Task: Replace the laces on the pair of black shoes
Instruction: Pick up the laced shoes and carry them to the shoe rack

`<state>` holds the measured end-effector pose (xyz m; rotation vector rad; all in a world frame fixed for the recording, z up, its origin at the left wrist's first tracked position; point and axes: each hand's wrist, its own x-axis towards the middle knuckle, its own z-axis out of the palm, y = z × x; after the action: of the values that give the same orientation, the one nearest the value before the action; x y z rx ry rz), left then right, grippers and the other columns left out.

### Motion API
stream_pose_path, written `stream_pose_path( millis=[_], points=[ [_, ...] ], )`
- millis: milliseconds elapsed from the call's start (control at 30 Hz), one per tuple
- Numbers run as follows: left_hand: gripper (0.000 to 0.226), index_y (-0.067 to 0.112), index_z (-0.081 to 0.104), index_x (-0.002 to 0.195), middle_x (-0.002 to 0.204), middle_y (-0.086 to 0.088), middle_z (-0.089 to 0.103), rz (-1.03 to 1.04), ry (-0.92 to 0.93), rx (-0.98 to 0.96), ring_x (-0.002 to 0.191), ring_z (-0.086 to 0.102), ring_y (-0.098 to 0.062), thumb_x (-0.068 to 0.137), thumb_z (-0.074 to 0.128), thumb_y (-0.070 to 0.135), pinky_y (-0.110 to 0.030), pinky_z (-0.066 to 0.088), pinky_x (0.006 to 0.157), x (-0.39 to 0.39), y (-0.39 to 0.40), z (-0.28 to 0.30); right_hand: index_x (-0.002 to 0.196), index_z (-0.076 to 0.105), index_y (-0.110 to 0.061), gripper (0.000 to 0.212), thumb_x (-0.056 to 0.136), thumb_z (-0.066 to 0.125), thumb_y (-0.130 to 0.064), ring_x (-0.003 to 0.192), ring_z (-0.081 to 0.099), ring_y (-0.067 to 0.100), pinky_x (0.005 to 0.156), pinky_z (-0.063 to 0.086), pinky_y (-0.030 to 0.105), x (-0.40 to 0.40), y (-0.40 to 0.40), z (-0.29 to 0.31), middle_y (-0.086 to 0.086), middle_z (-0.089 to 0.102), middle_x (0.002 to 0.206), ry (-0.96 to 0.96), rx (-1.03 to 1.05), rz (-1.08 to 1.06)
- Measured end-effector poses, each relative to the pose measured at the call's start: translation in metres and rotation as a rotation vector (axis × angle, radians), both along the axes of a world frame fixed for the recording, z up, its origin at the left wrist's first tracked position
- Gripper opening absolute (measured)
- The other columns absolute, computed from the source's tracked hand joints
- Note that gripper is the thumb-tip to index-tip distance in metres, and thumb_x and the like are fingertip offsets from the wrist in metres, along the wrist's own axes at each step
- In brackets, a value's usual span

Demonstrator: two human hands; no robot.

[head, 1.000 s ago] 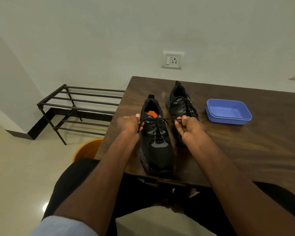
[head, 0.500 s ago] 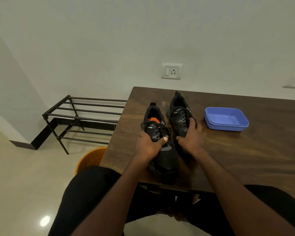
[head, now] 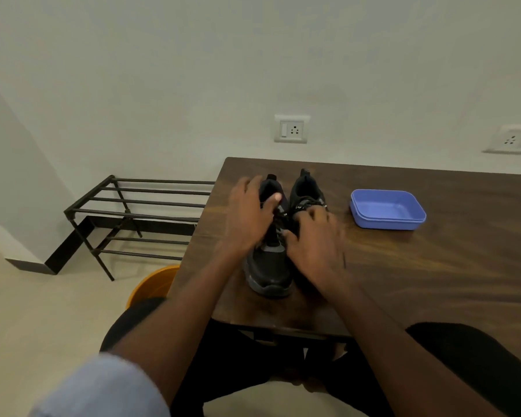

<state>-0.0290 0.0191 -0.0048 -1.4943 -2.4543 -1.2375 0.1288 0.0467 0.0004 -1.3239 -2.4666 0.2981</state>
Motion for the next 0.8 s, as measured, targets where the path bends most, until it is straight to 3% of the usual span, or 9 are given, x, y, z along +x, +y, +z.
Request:
stream_pose_path(
  millis=[67,167,300,400,533,667,800],
  points=[
    [0.045,0.018,0.059,0.141,0.149,-0.005,0.051,-0.219,0.054,0.039,0.139,0.044,-0.021,0.103,0.056,0.042,-0.046,0.037,0.119,-0.008,0.024,0.020,0.133,0.061,-0.029,0.041,0.098,0.058,-0.051,0.137,0.041,0.023,0.111,0.038,0.053,-0.013,-0.011,-0.004,-0.001,0.048,0.145,0.013,0.074,0.216],
    [0.043,0.027,0.059,0.144,0.161,-0.002,0.041,-0.516,0.188,-0.103,0.150,0.031,-0.022,0.105,0.052,0.045,-0.045,0.026,0.124,-0.002,0.066,0.042,0.140,0.055,-0.036,0.049,0.097,0.054,-0.058,0.144,0.031,0.022,0.114,0.027,0.062,-0.027,-0.021,-0.015,-0.005,0.043,0.153,-0.096,0.010,0.426],
    [0.056,0.039,0.045,0.153,0.169,0.006,0.026,-0.786,0.634,-0.555,0.159,0.008,-0.023,0.103,0.038,0.064,-0.054,0.010,0.125,0.005,0.116,0.030,0.150,0.044,-0.039,0.060,0.095,0.052,-0.062,0.152,0.016,0.028,0.115,0.014,0.074,-0.031,-0.022,-0.020,-0.004,0.027,0.163,-0.325,0.018,0.445],
    [0.064,0.040,0.044,0.152,0.163,0.008,0.037,-0.802,0.777,-0.710,0.157,0.016,-0.022,0.099,0.030,0.074,-0.056,0.009,0.125,-0.004,0.125,0.019,0.153,0.039,-0.037,0.065,0.094,0.057,-0.056,0.153,0.013,0.029,0.114,0.007,0.076,-0.029,-0.026,-0.014,-0.003,0.024,0.164,-0.371,-0.023,0.419],
    [0.071,0.037,0.054,0.146,0.149,0.003,0.049,-0.697,0.745,-0.720,0.144,0.038,-0.020,0.098,0.020,0.077,-0.052,0.017,0.122,-0.029,0.112,0.032,0.155,0.034,-0.031,0.066,0.094,0.059,-0.040,0.150,0.020,0.026,0.116,0.003,0.075,-0.023,-0.036,-0.009,-0.004,0.026,0.159,-0.338,-0.022,0.359],
    [0.076,0.028,0.056,0.144,0.134,-0.002,0.048,-0.557,0.433,-0.803,0.128,0.050,-0.026,0.098,0.020,0.077,-0.046,0.033,0.114,-0.062,0.083,0.036,0.152,0.038,-0.027,0.058,0.097,0.055,-0.030,0.148,0.029,0.024,0.119,-0.001,0.071,-0.014,-0.043,-0.009,-0.001,0.033,0.154,-0.288,-0.017,0.292],
    [0.075,0.021,0.069,0.117,0.113,-0.002,0.055,-0.458,0.267,-0.772,0.107,0.056,-0.024,0.097,0.024,0.078,-0.040,0.045,0.099,-0.090,0.051,0.030,0.148,0.044,-0.026,0.049,0.101,0.053,-0.039,0.149,0.029,0.027,0.120,0.011,0.068,-0.004,-0.049,-0.010,0.000,0.036,0.154,-0.256,-0.078,0.159]
  ],
)
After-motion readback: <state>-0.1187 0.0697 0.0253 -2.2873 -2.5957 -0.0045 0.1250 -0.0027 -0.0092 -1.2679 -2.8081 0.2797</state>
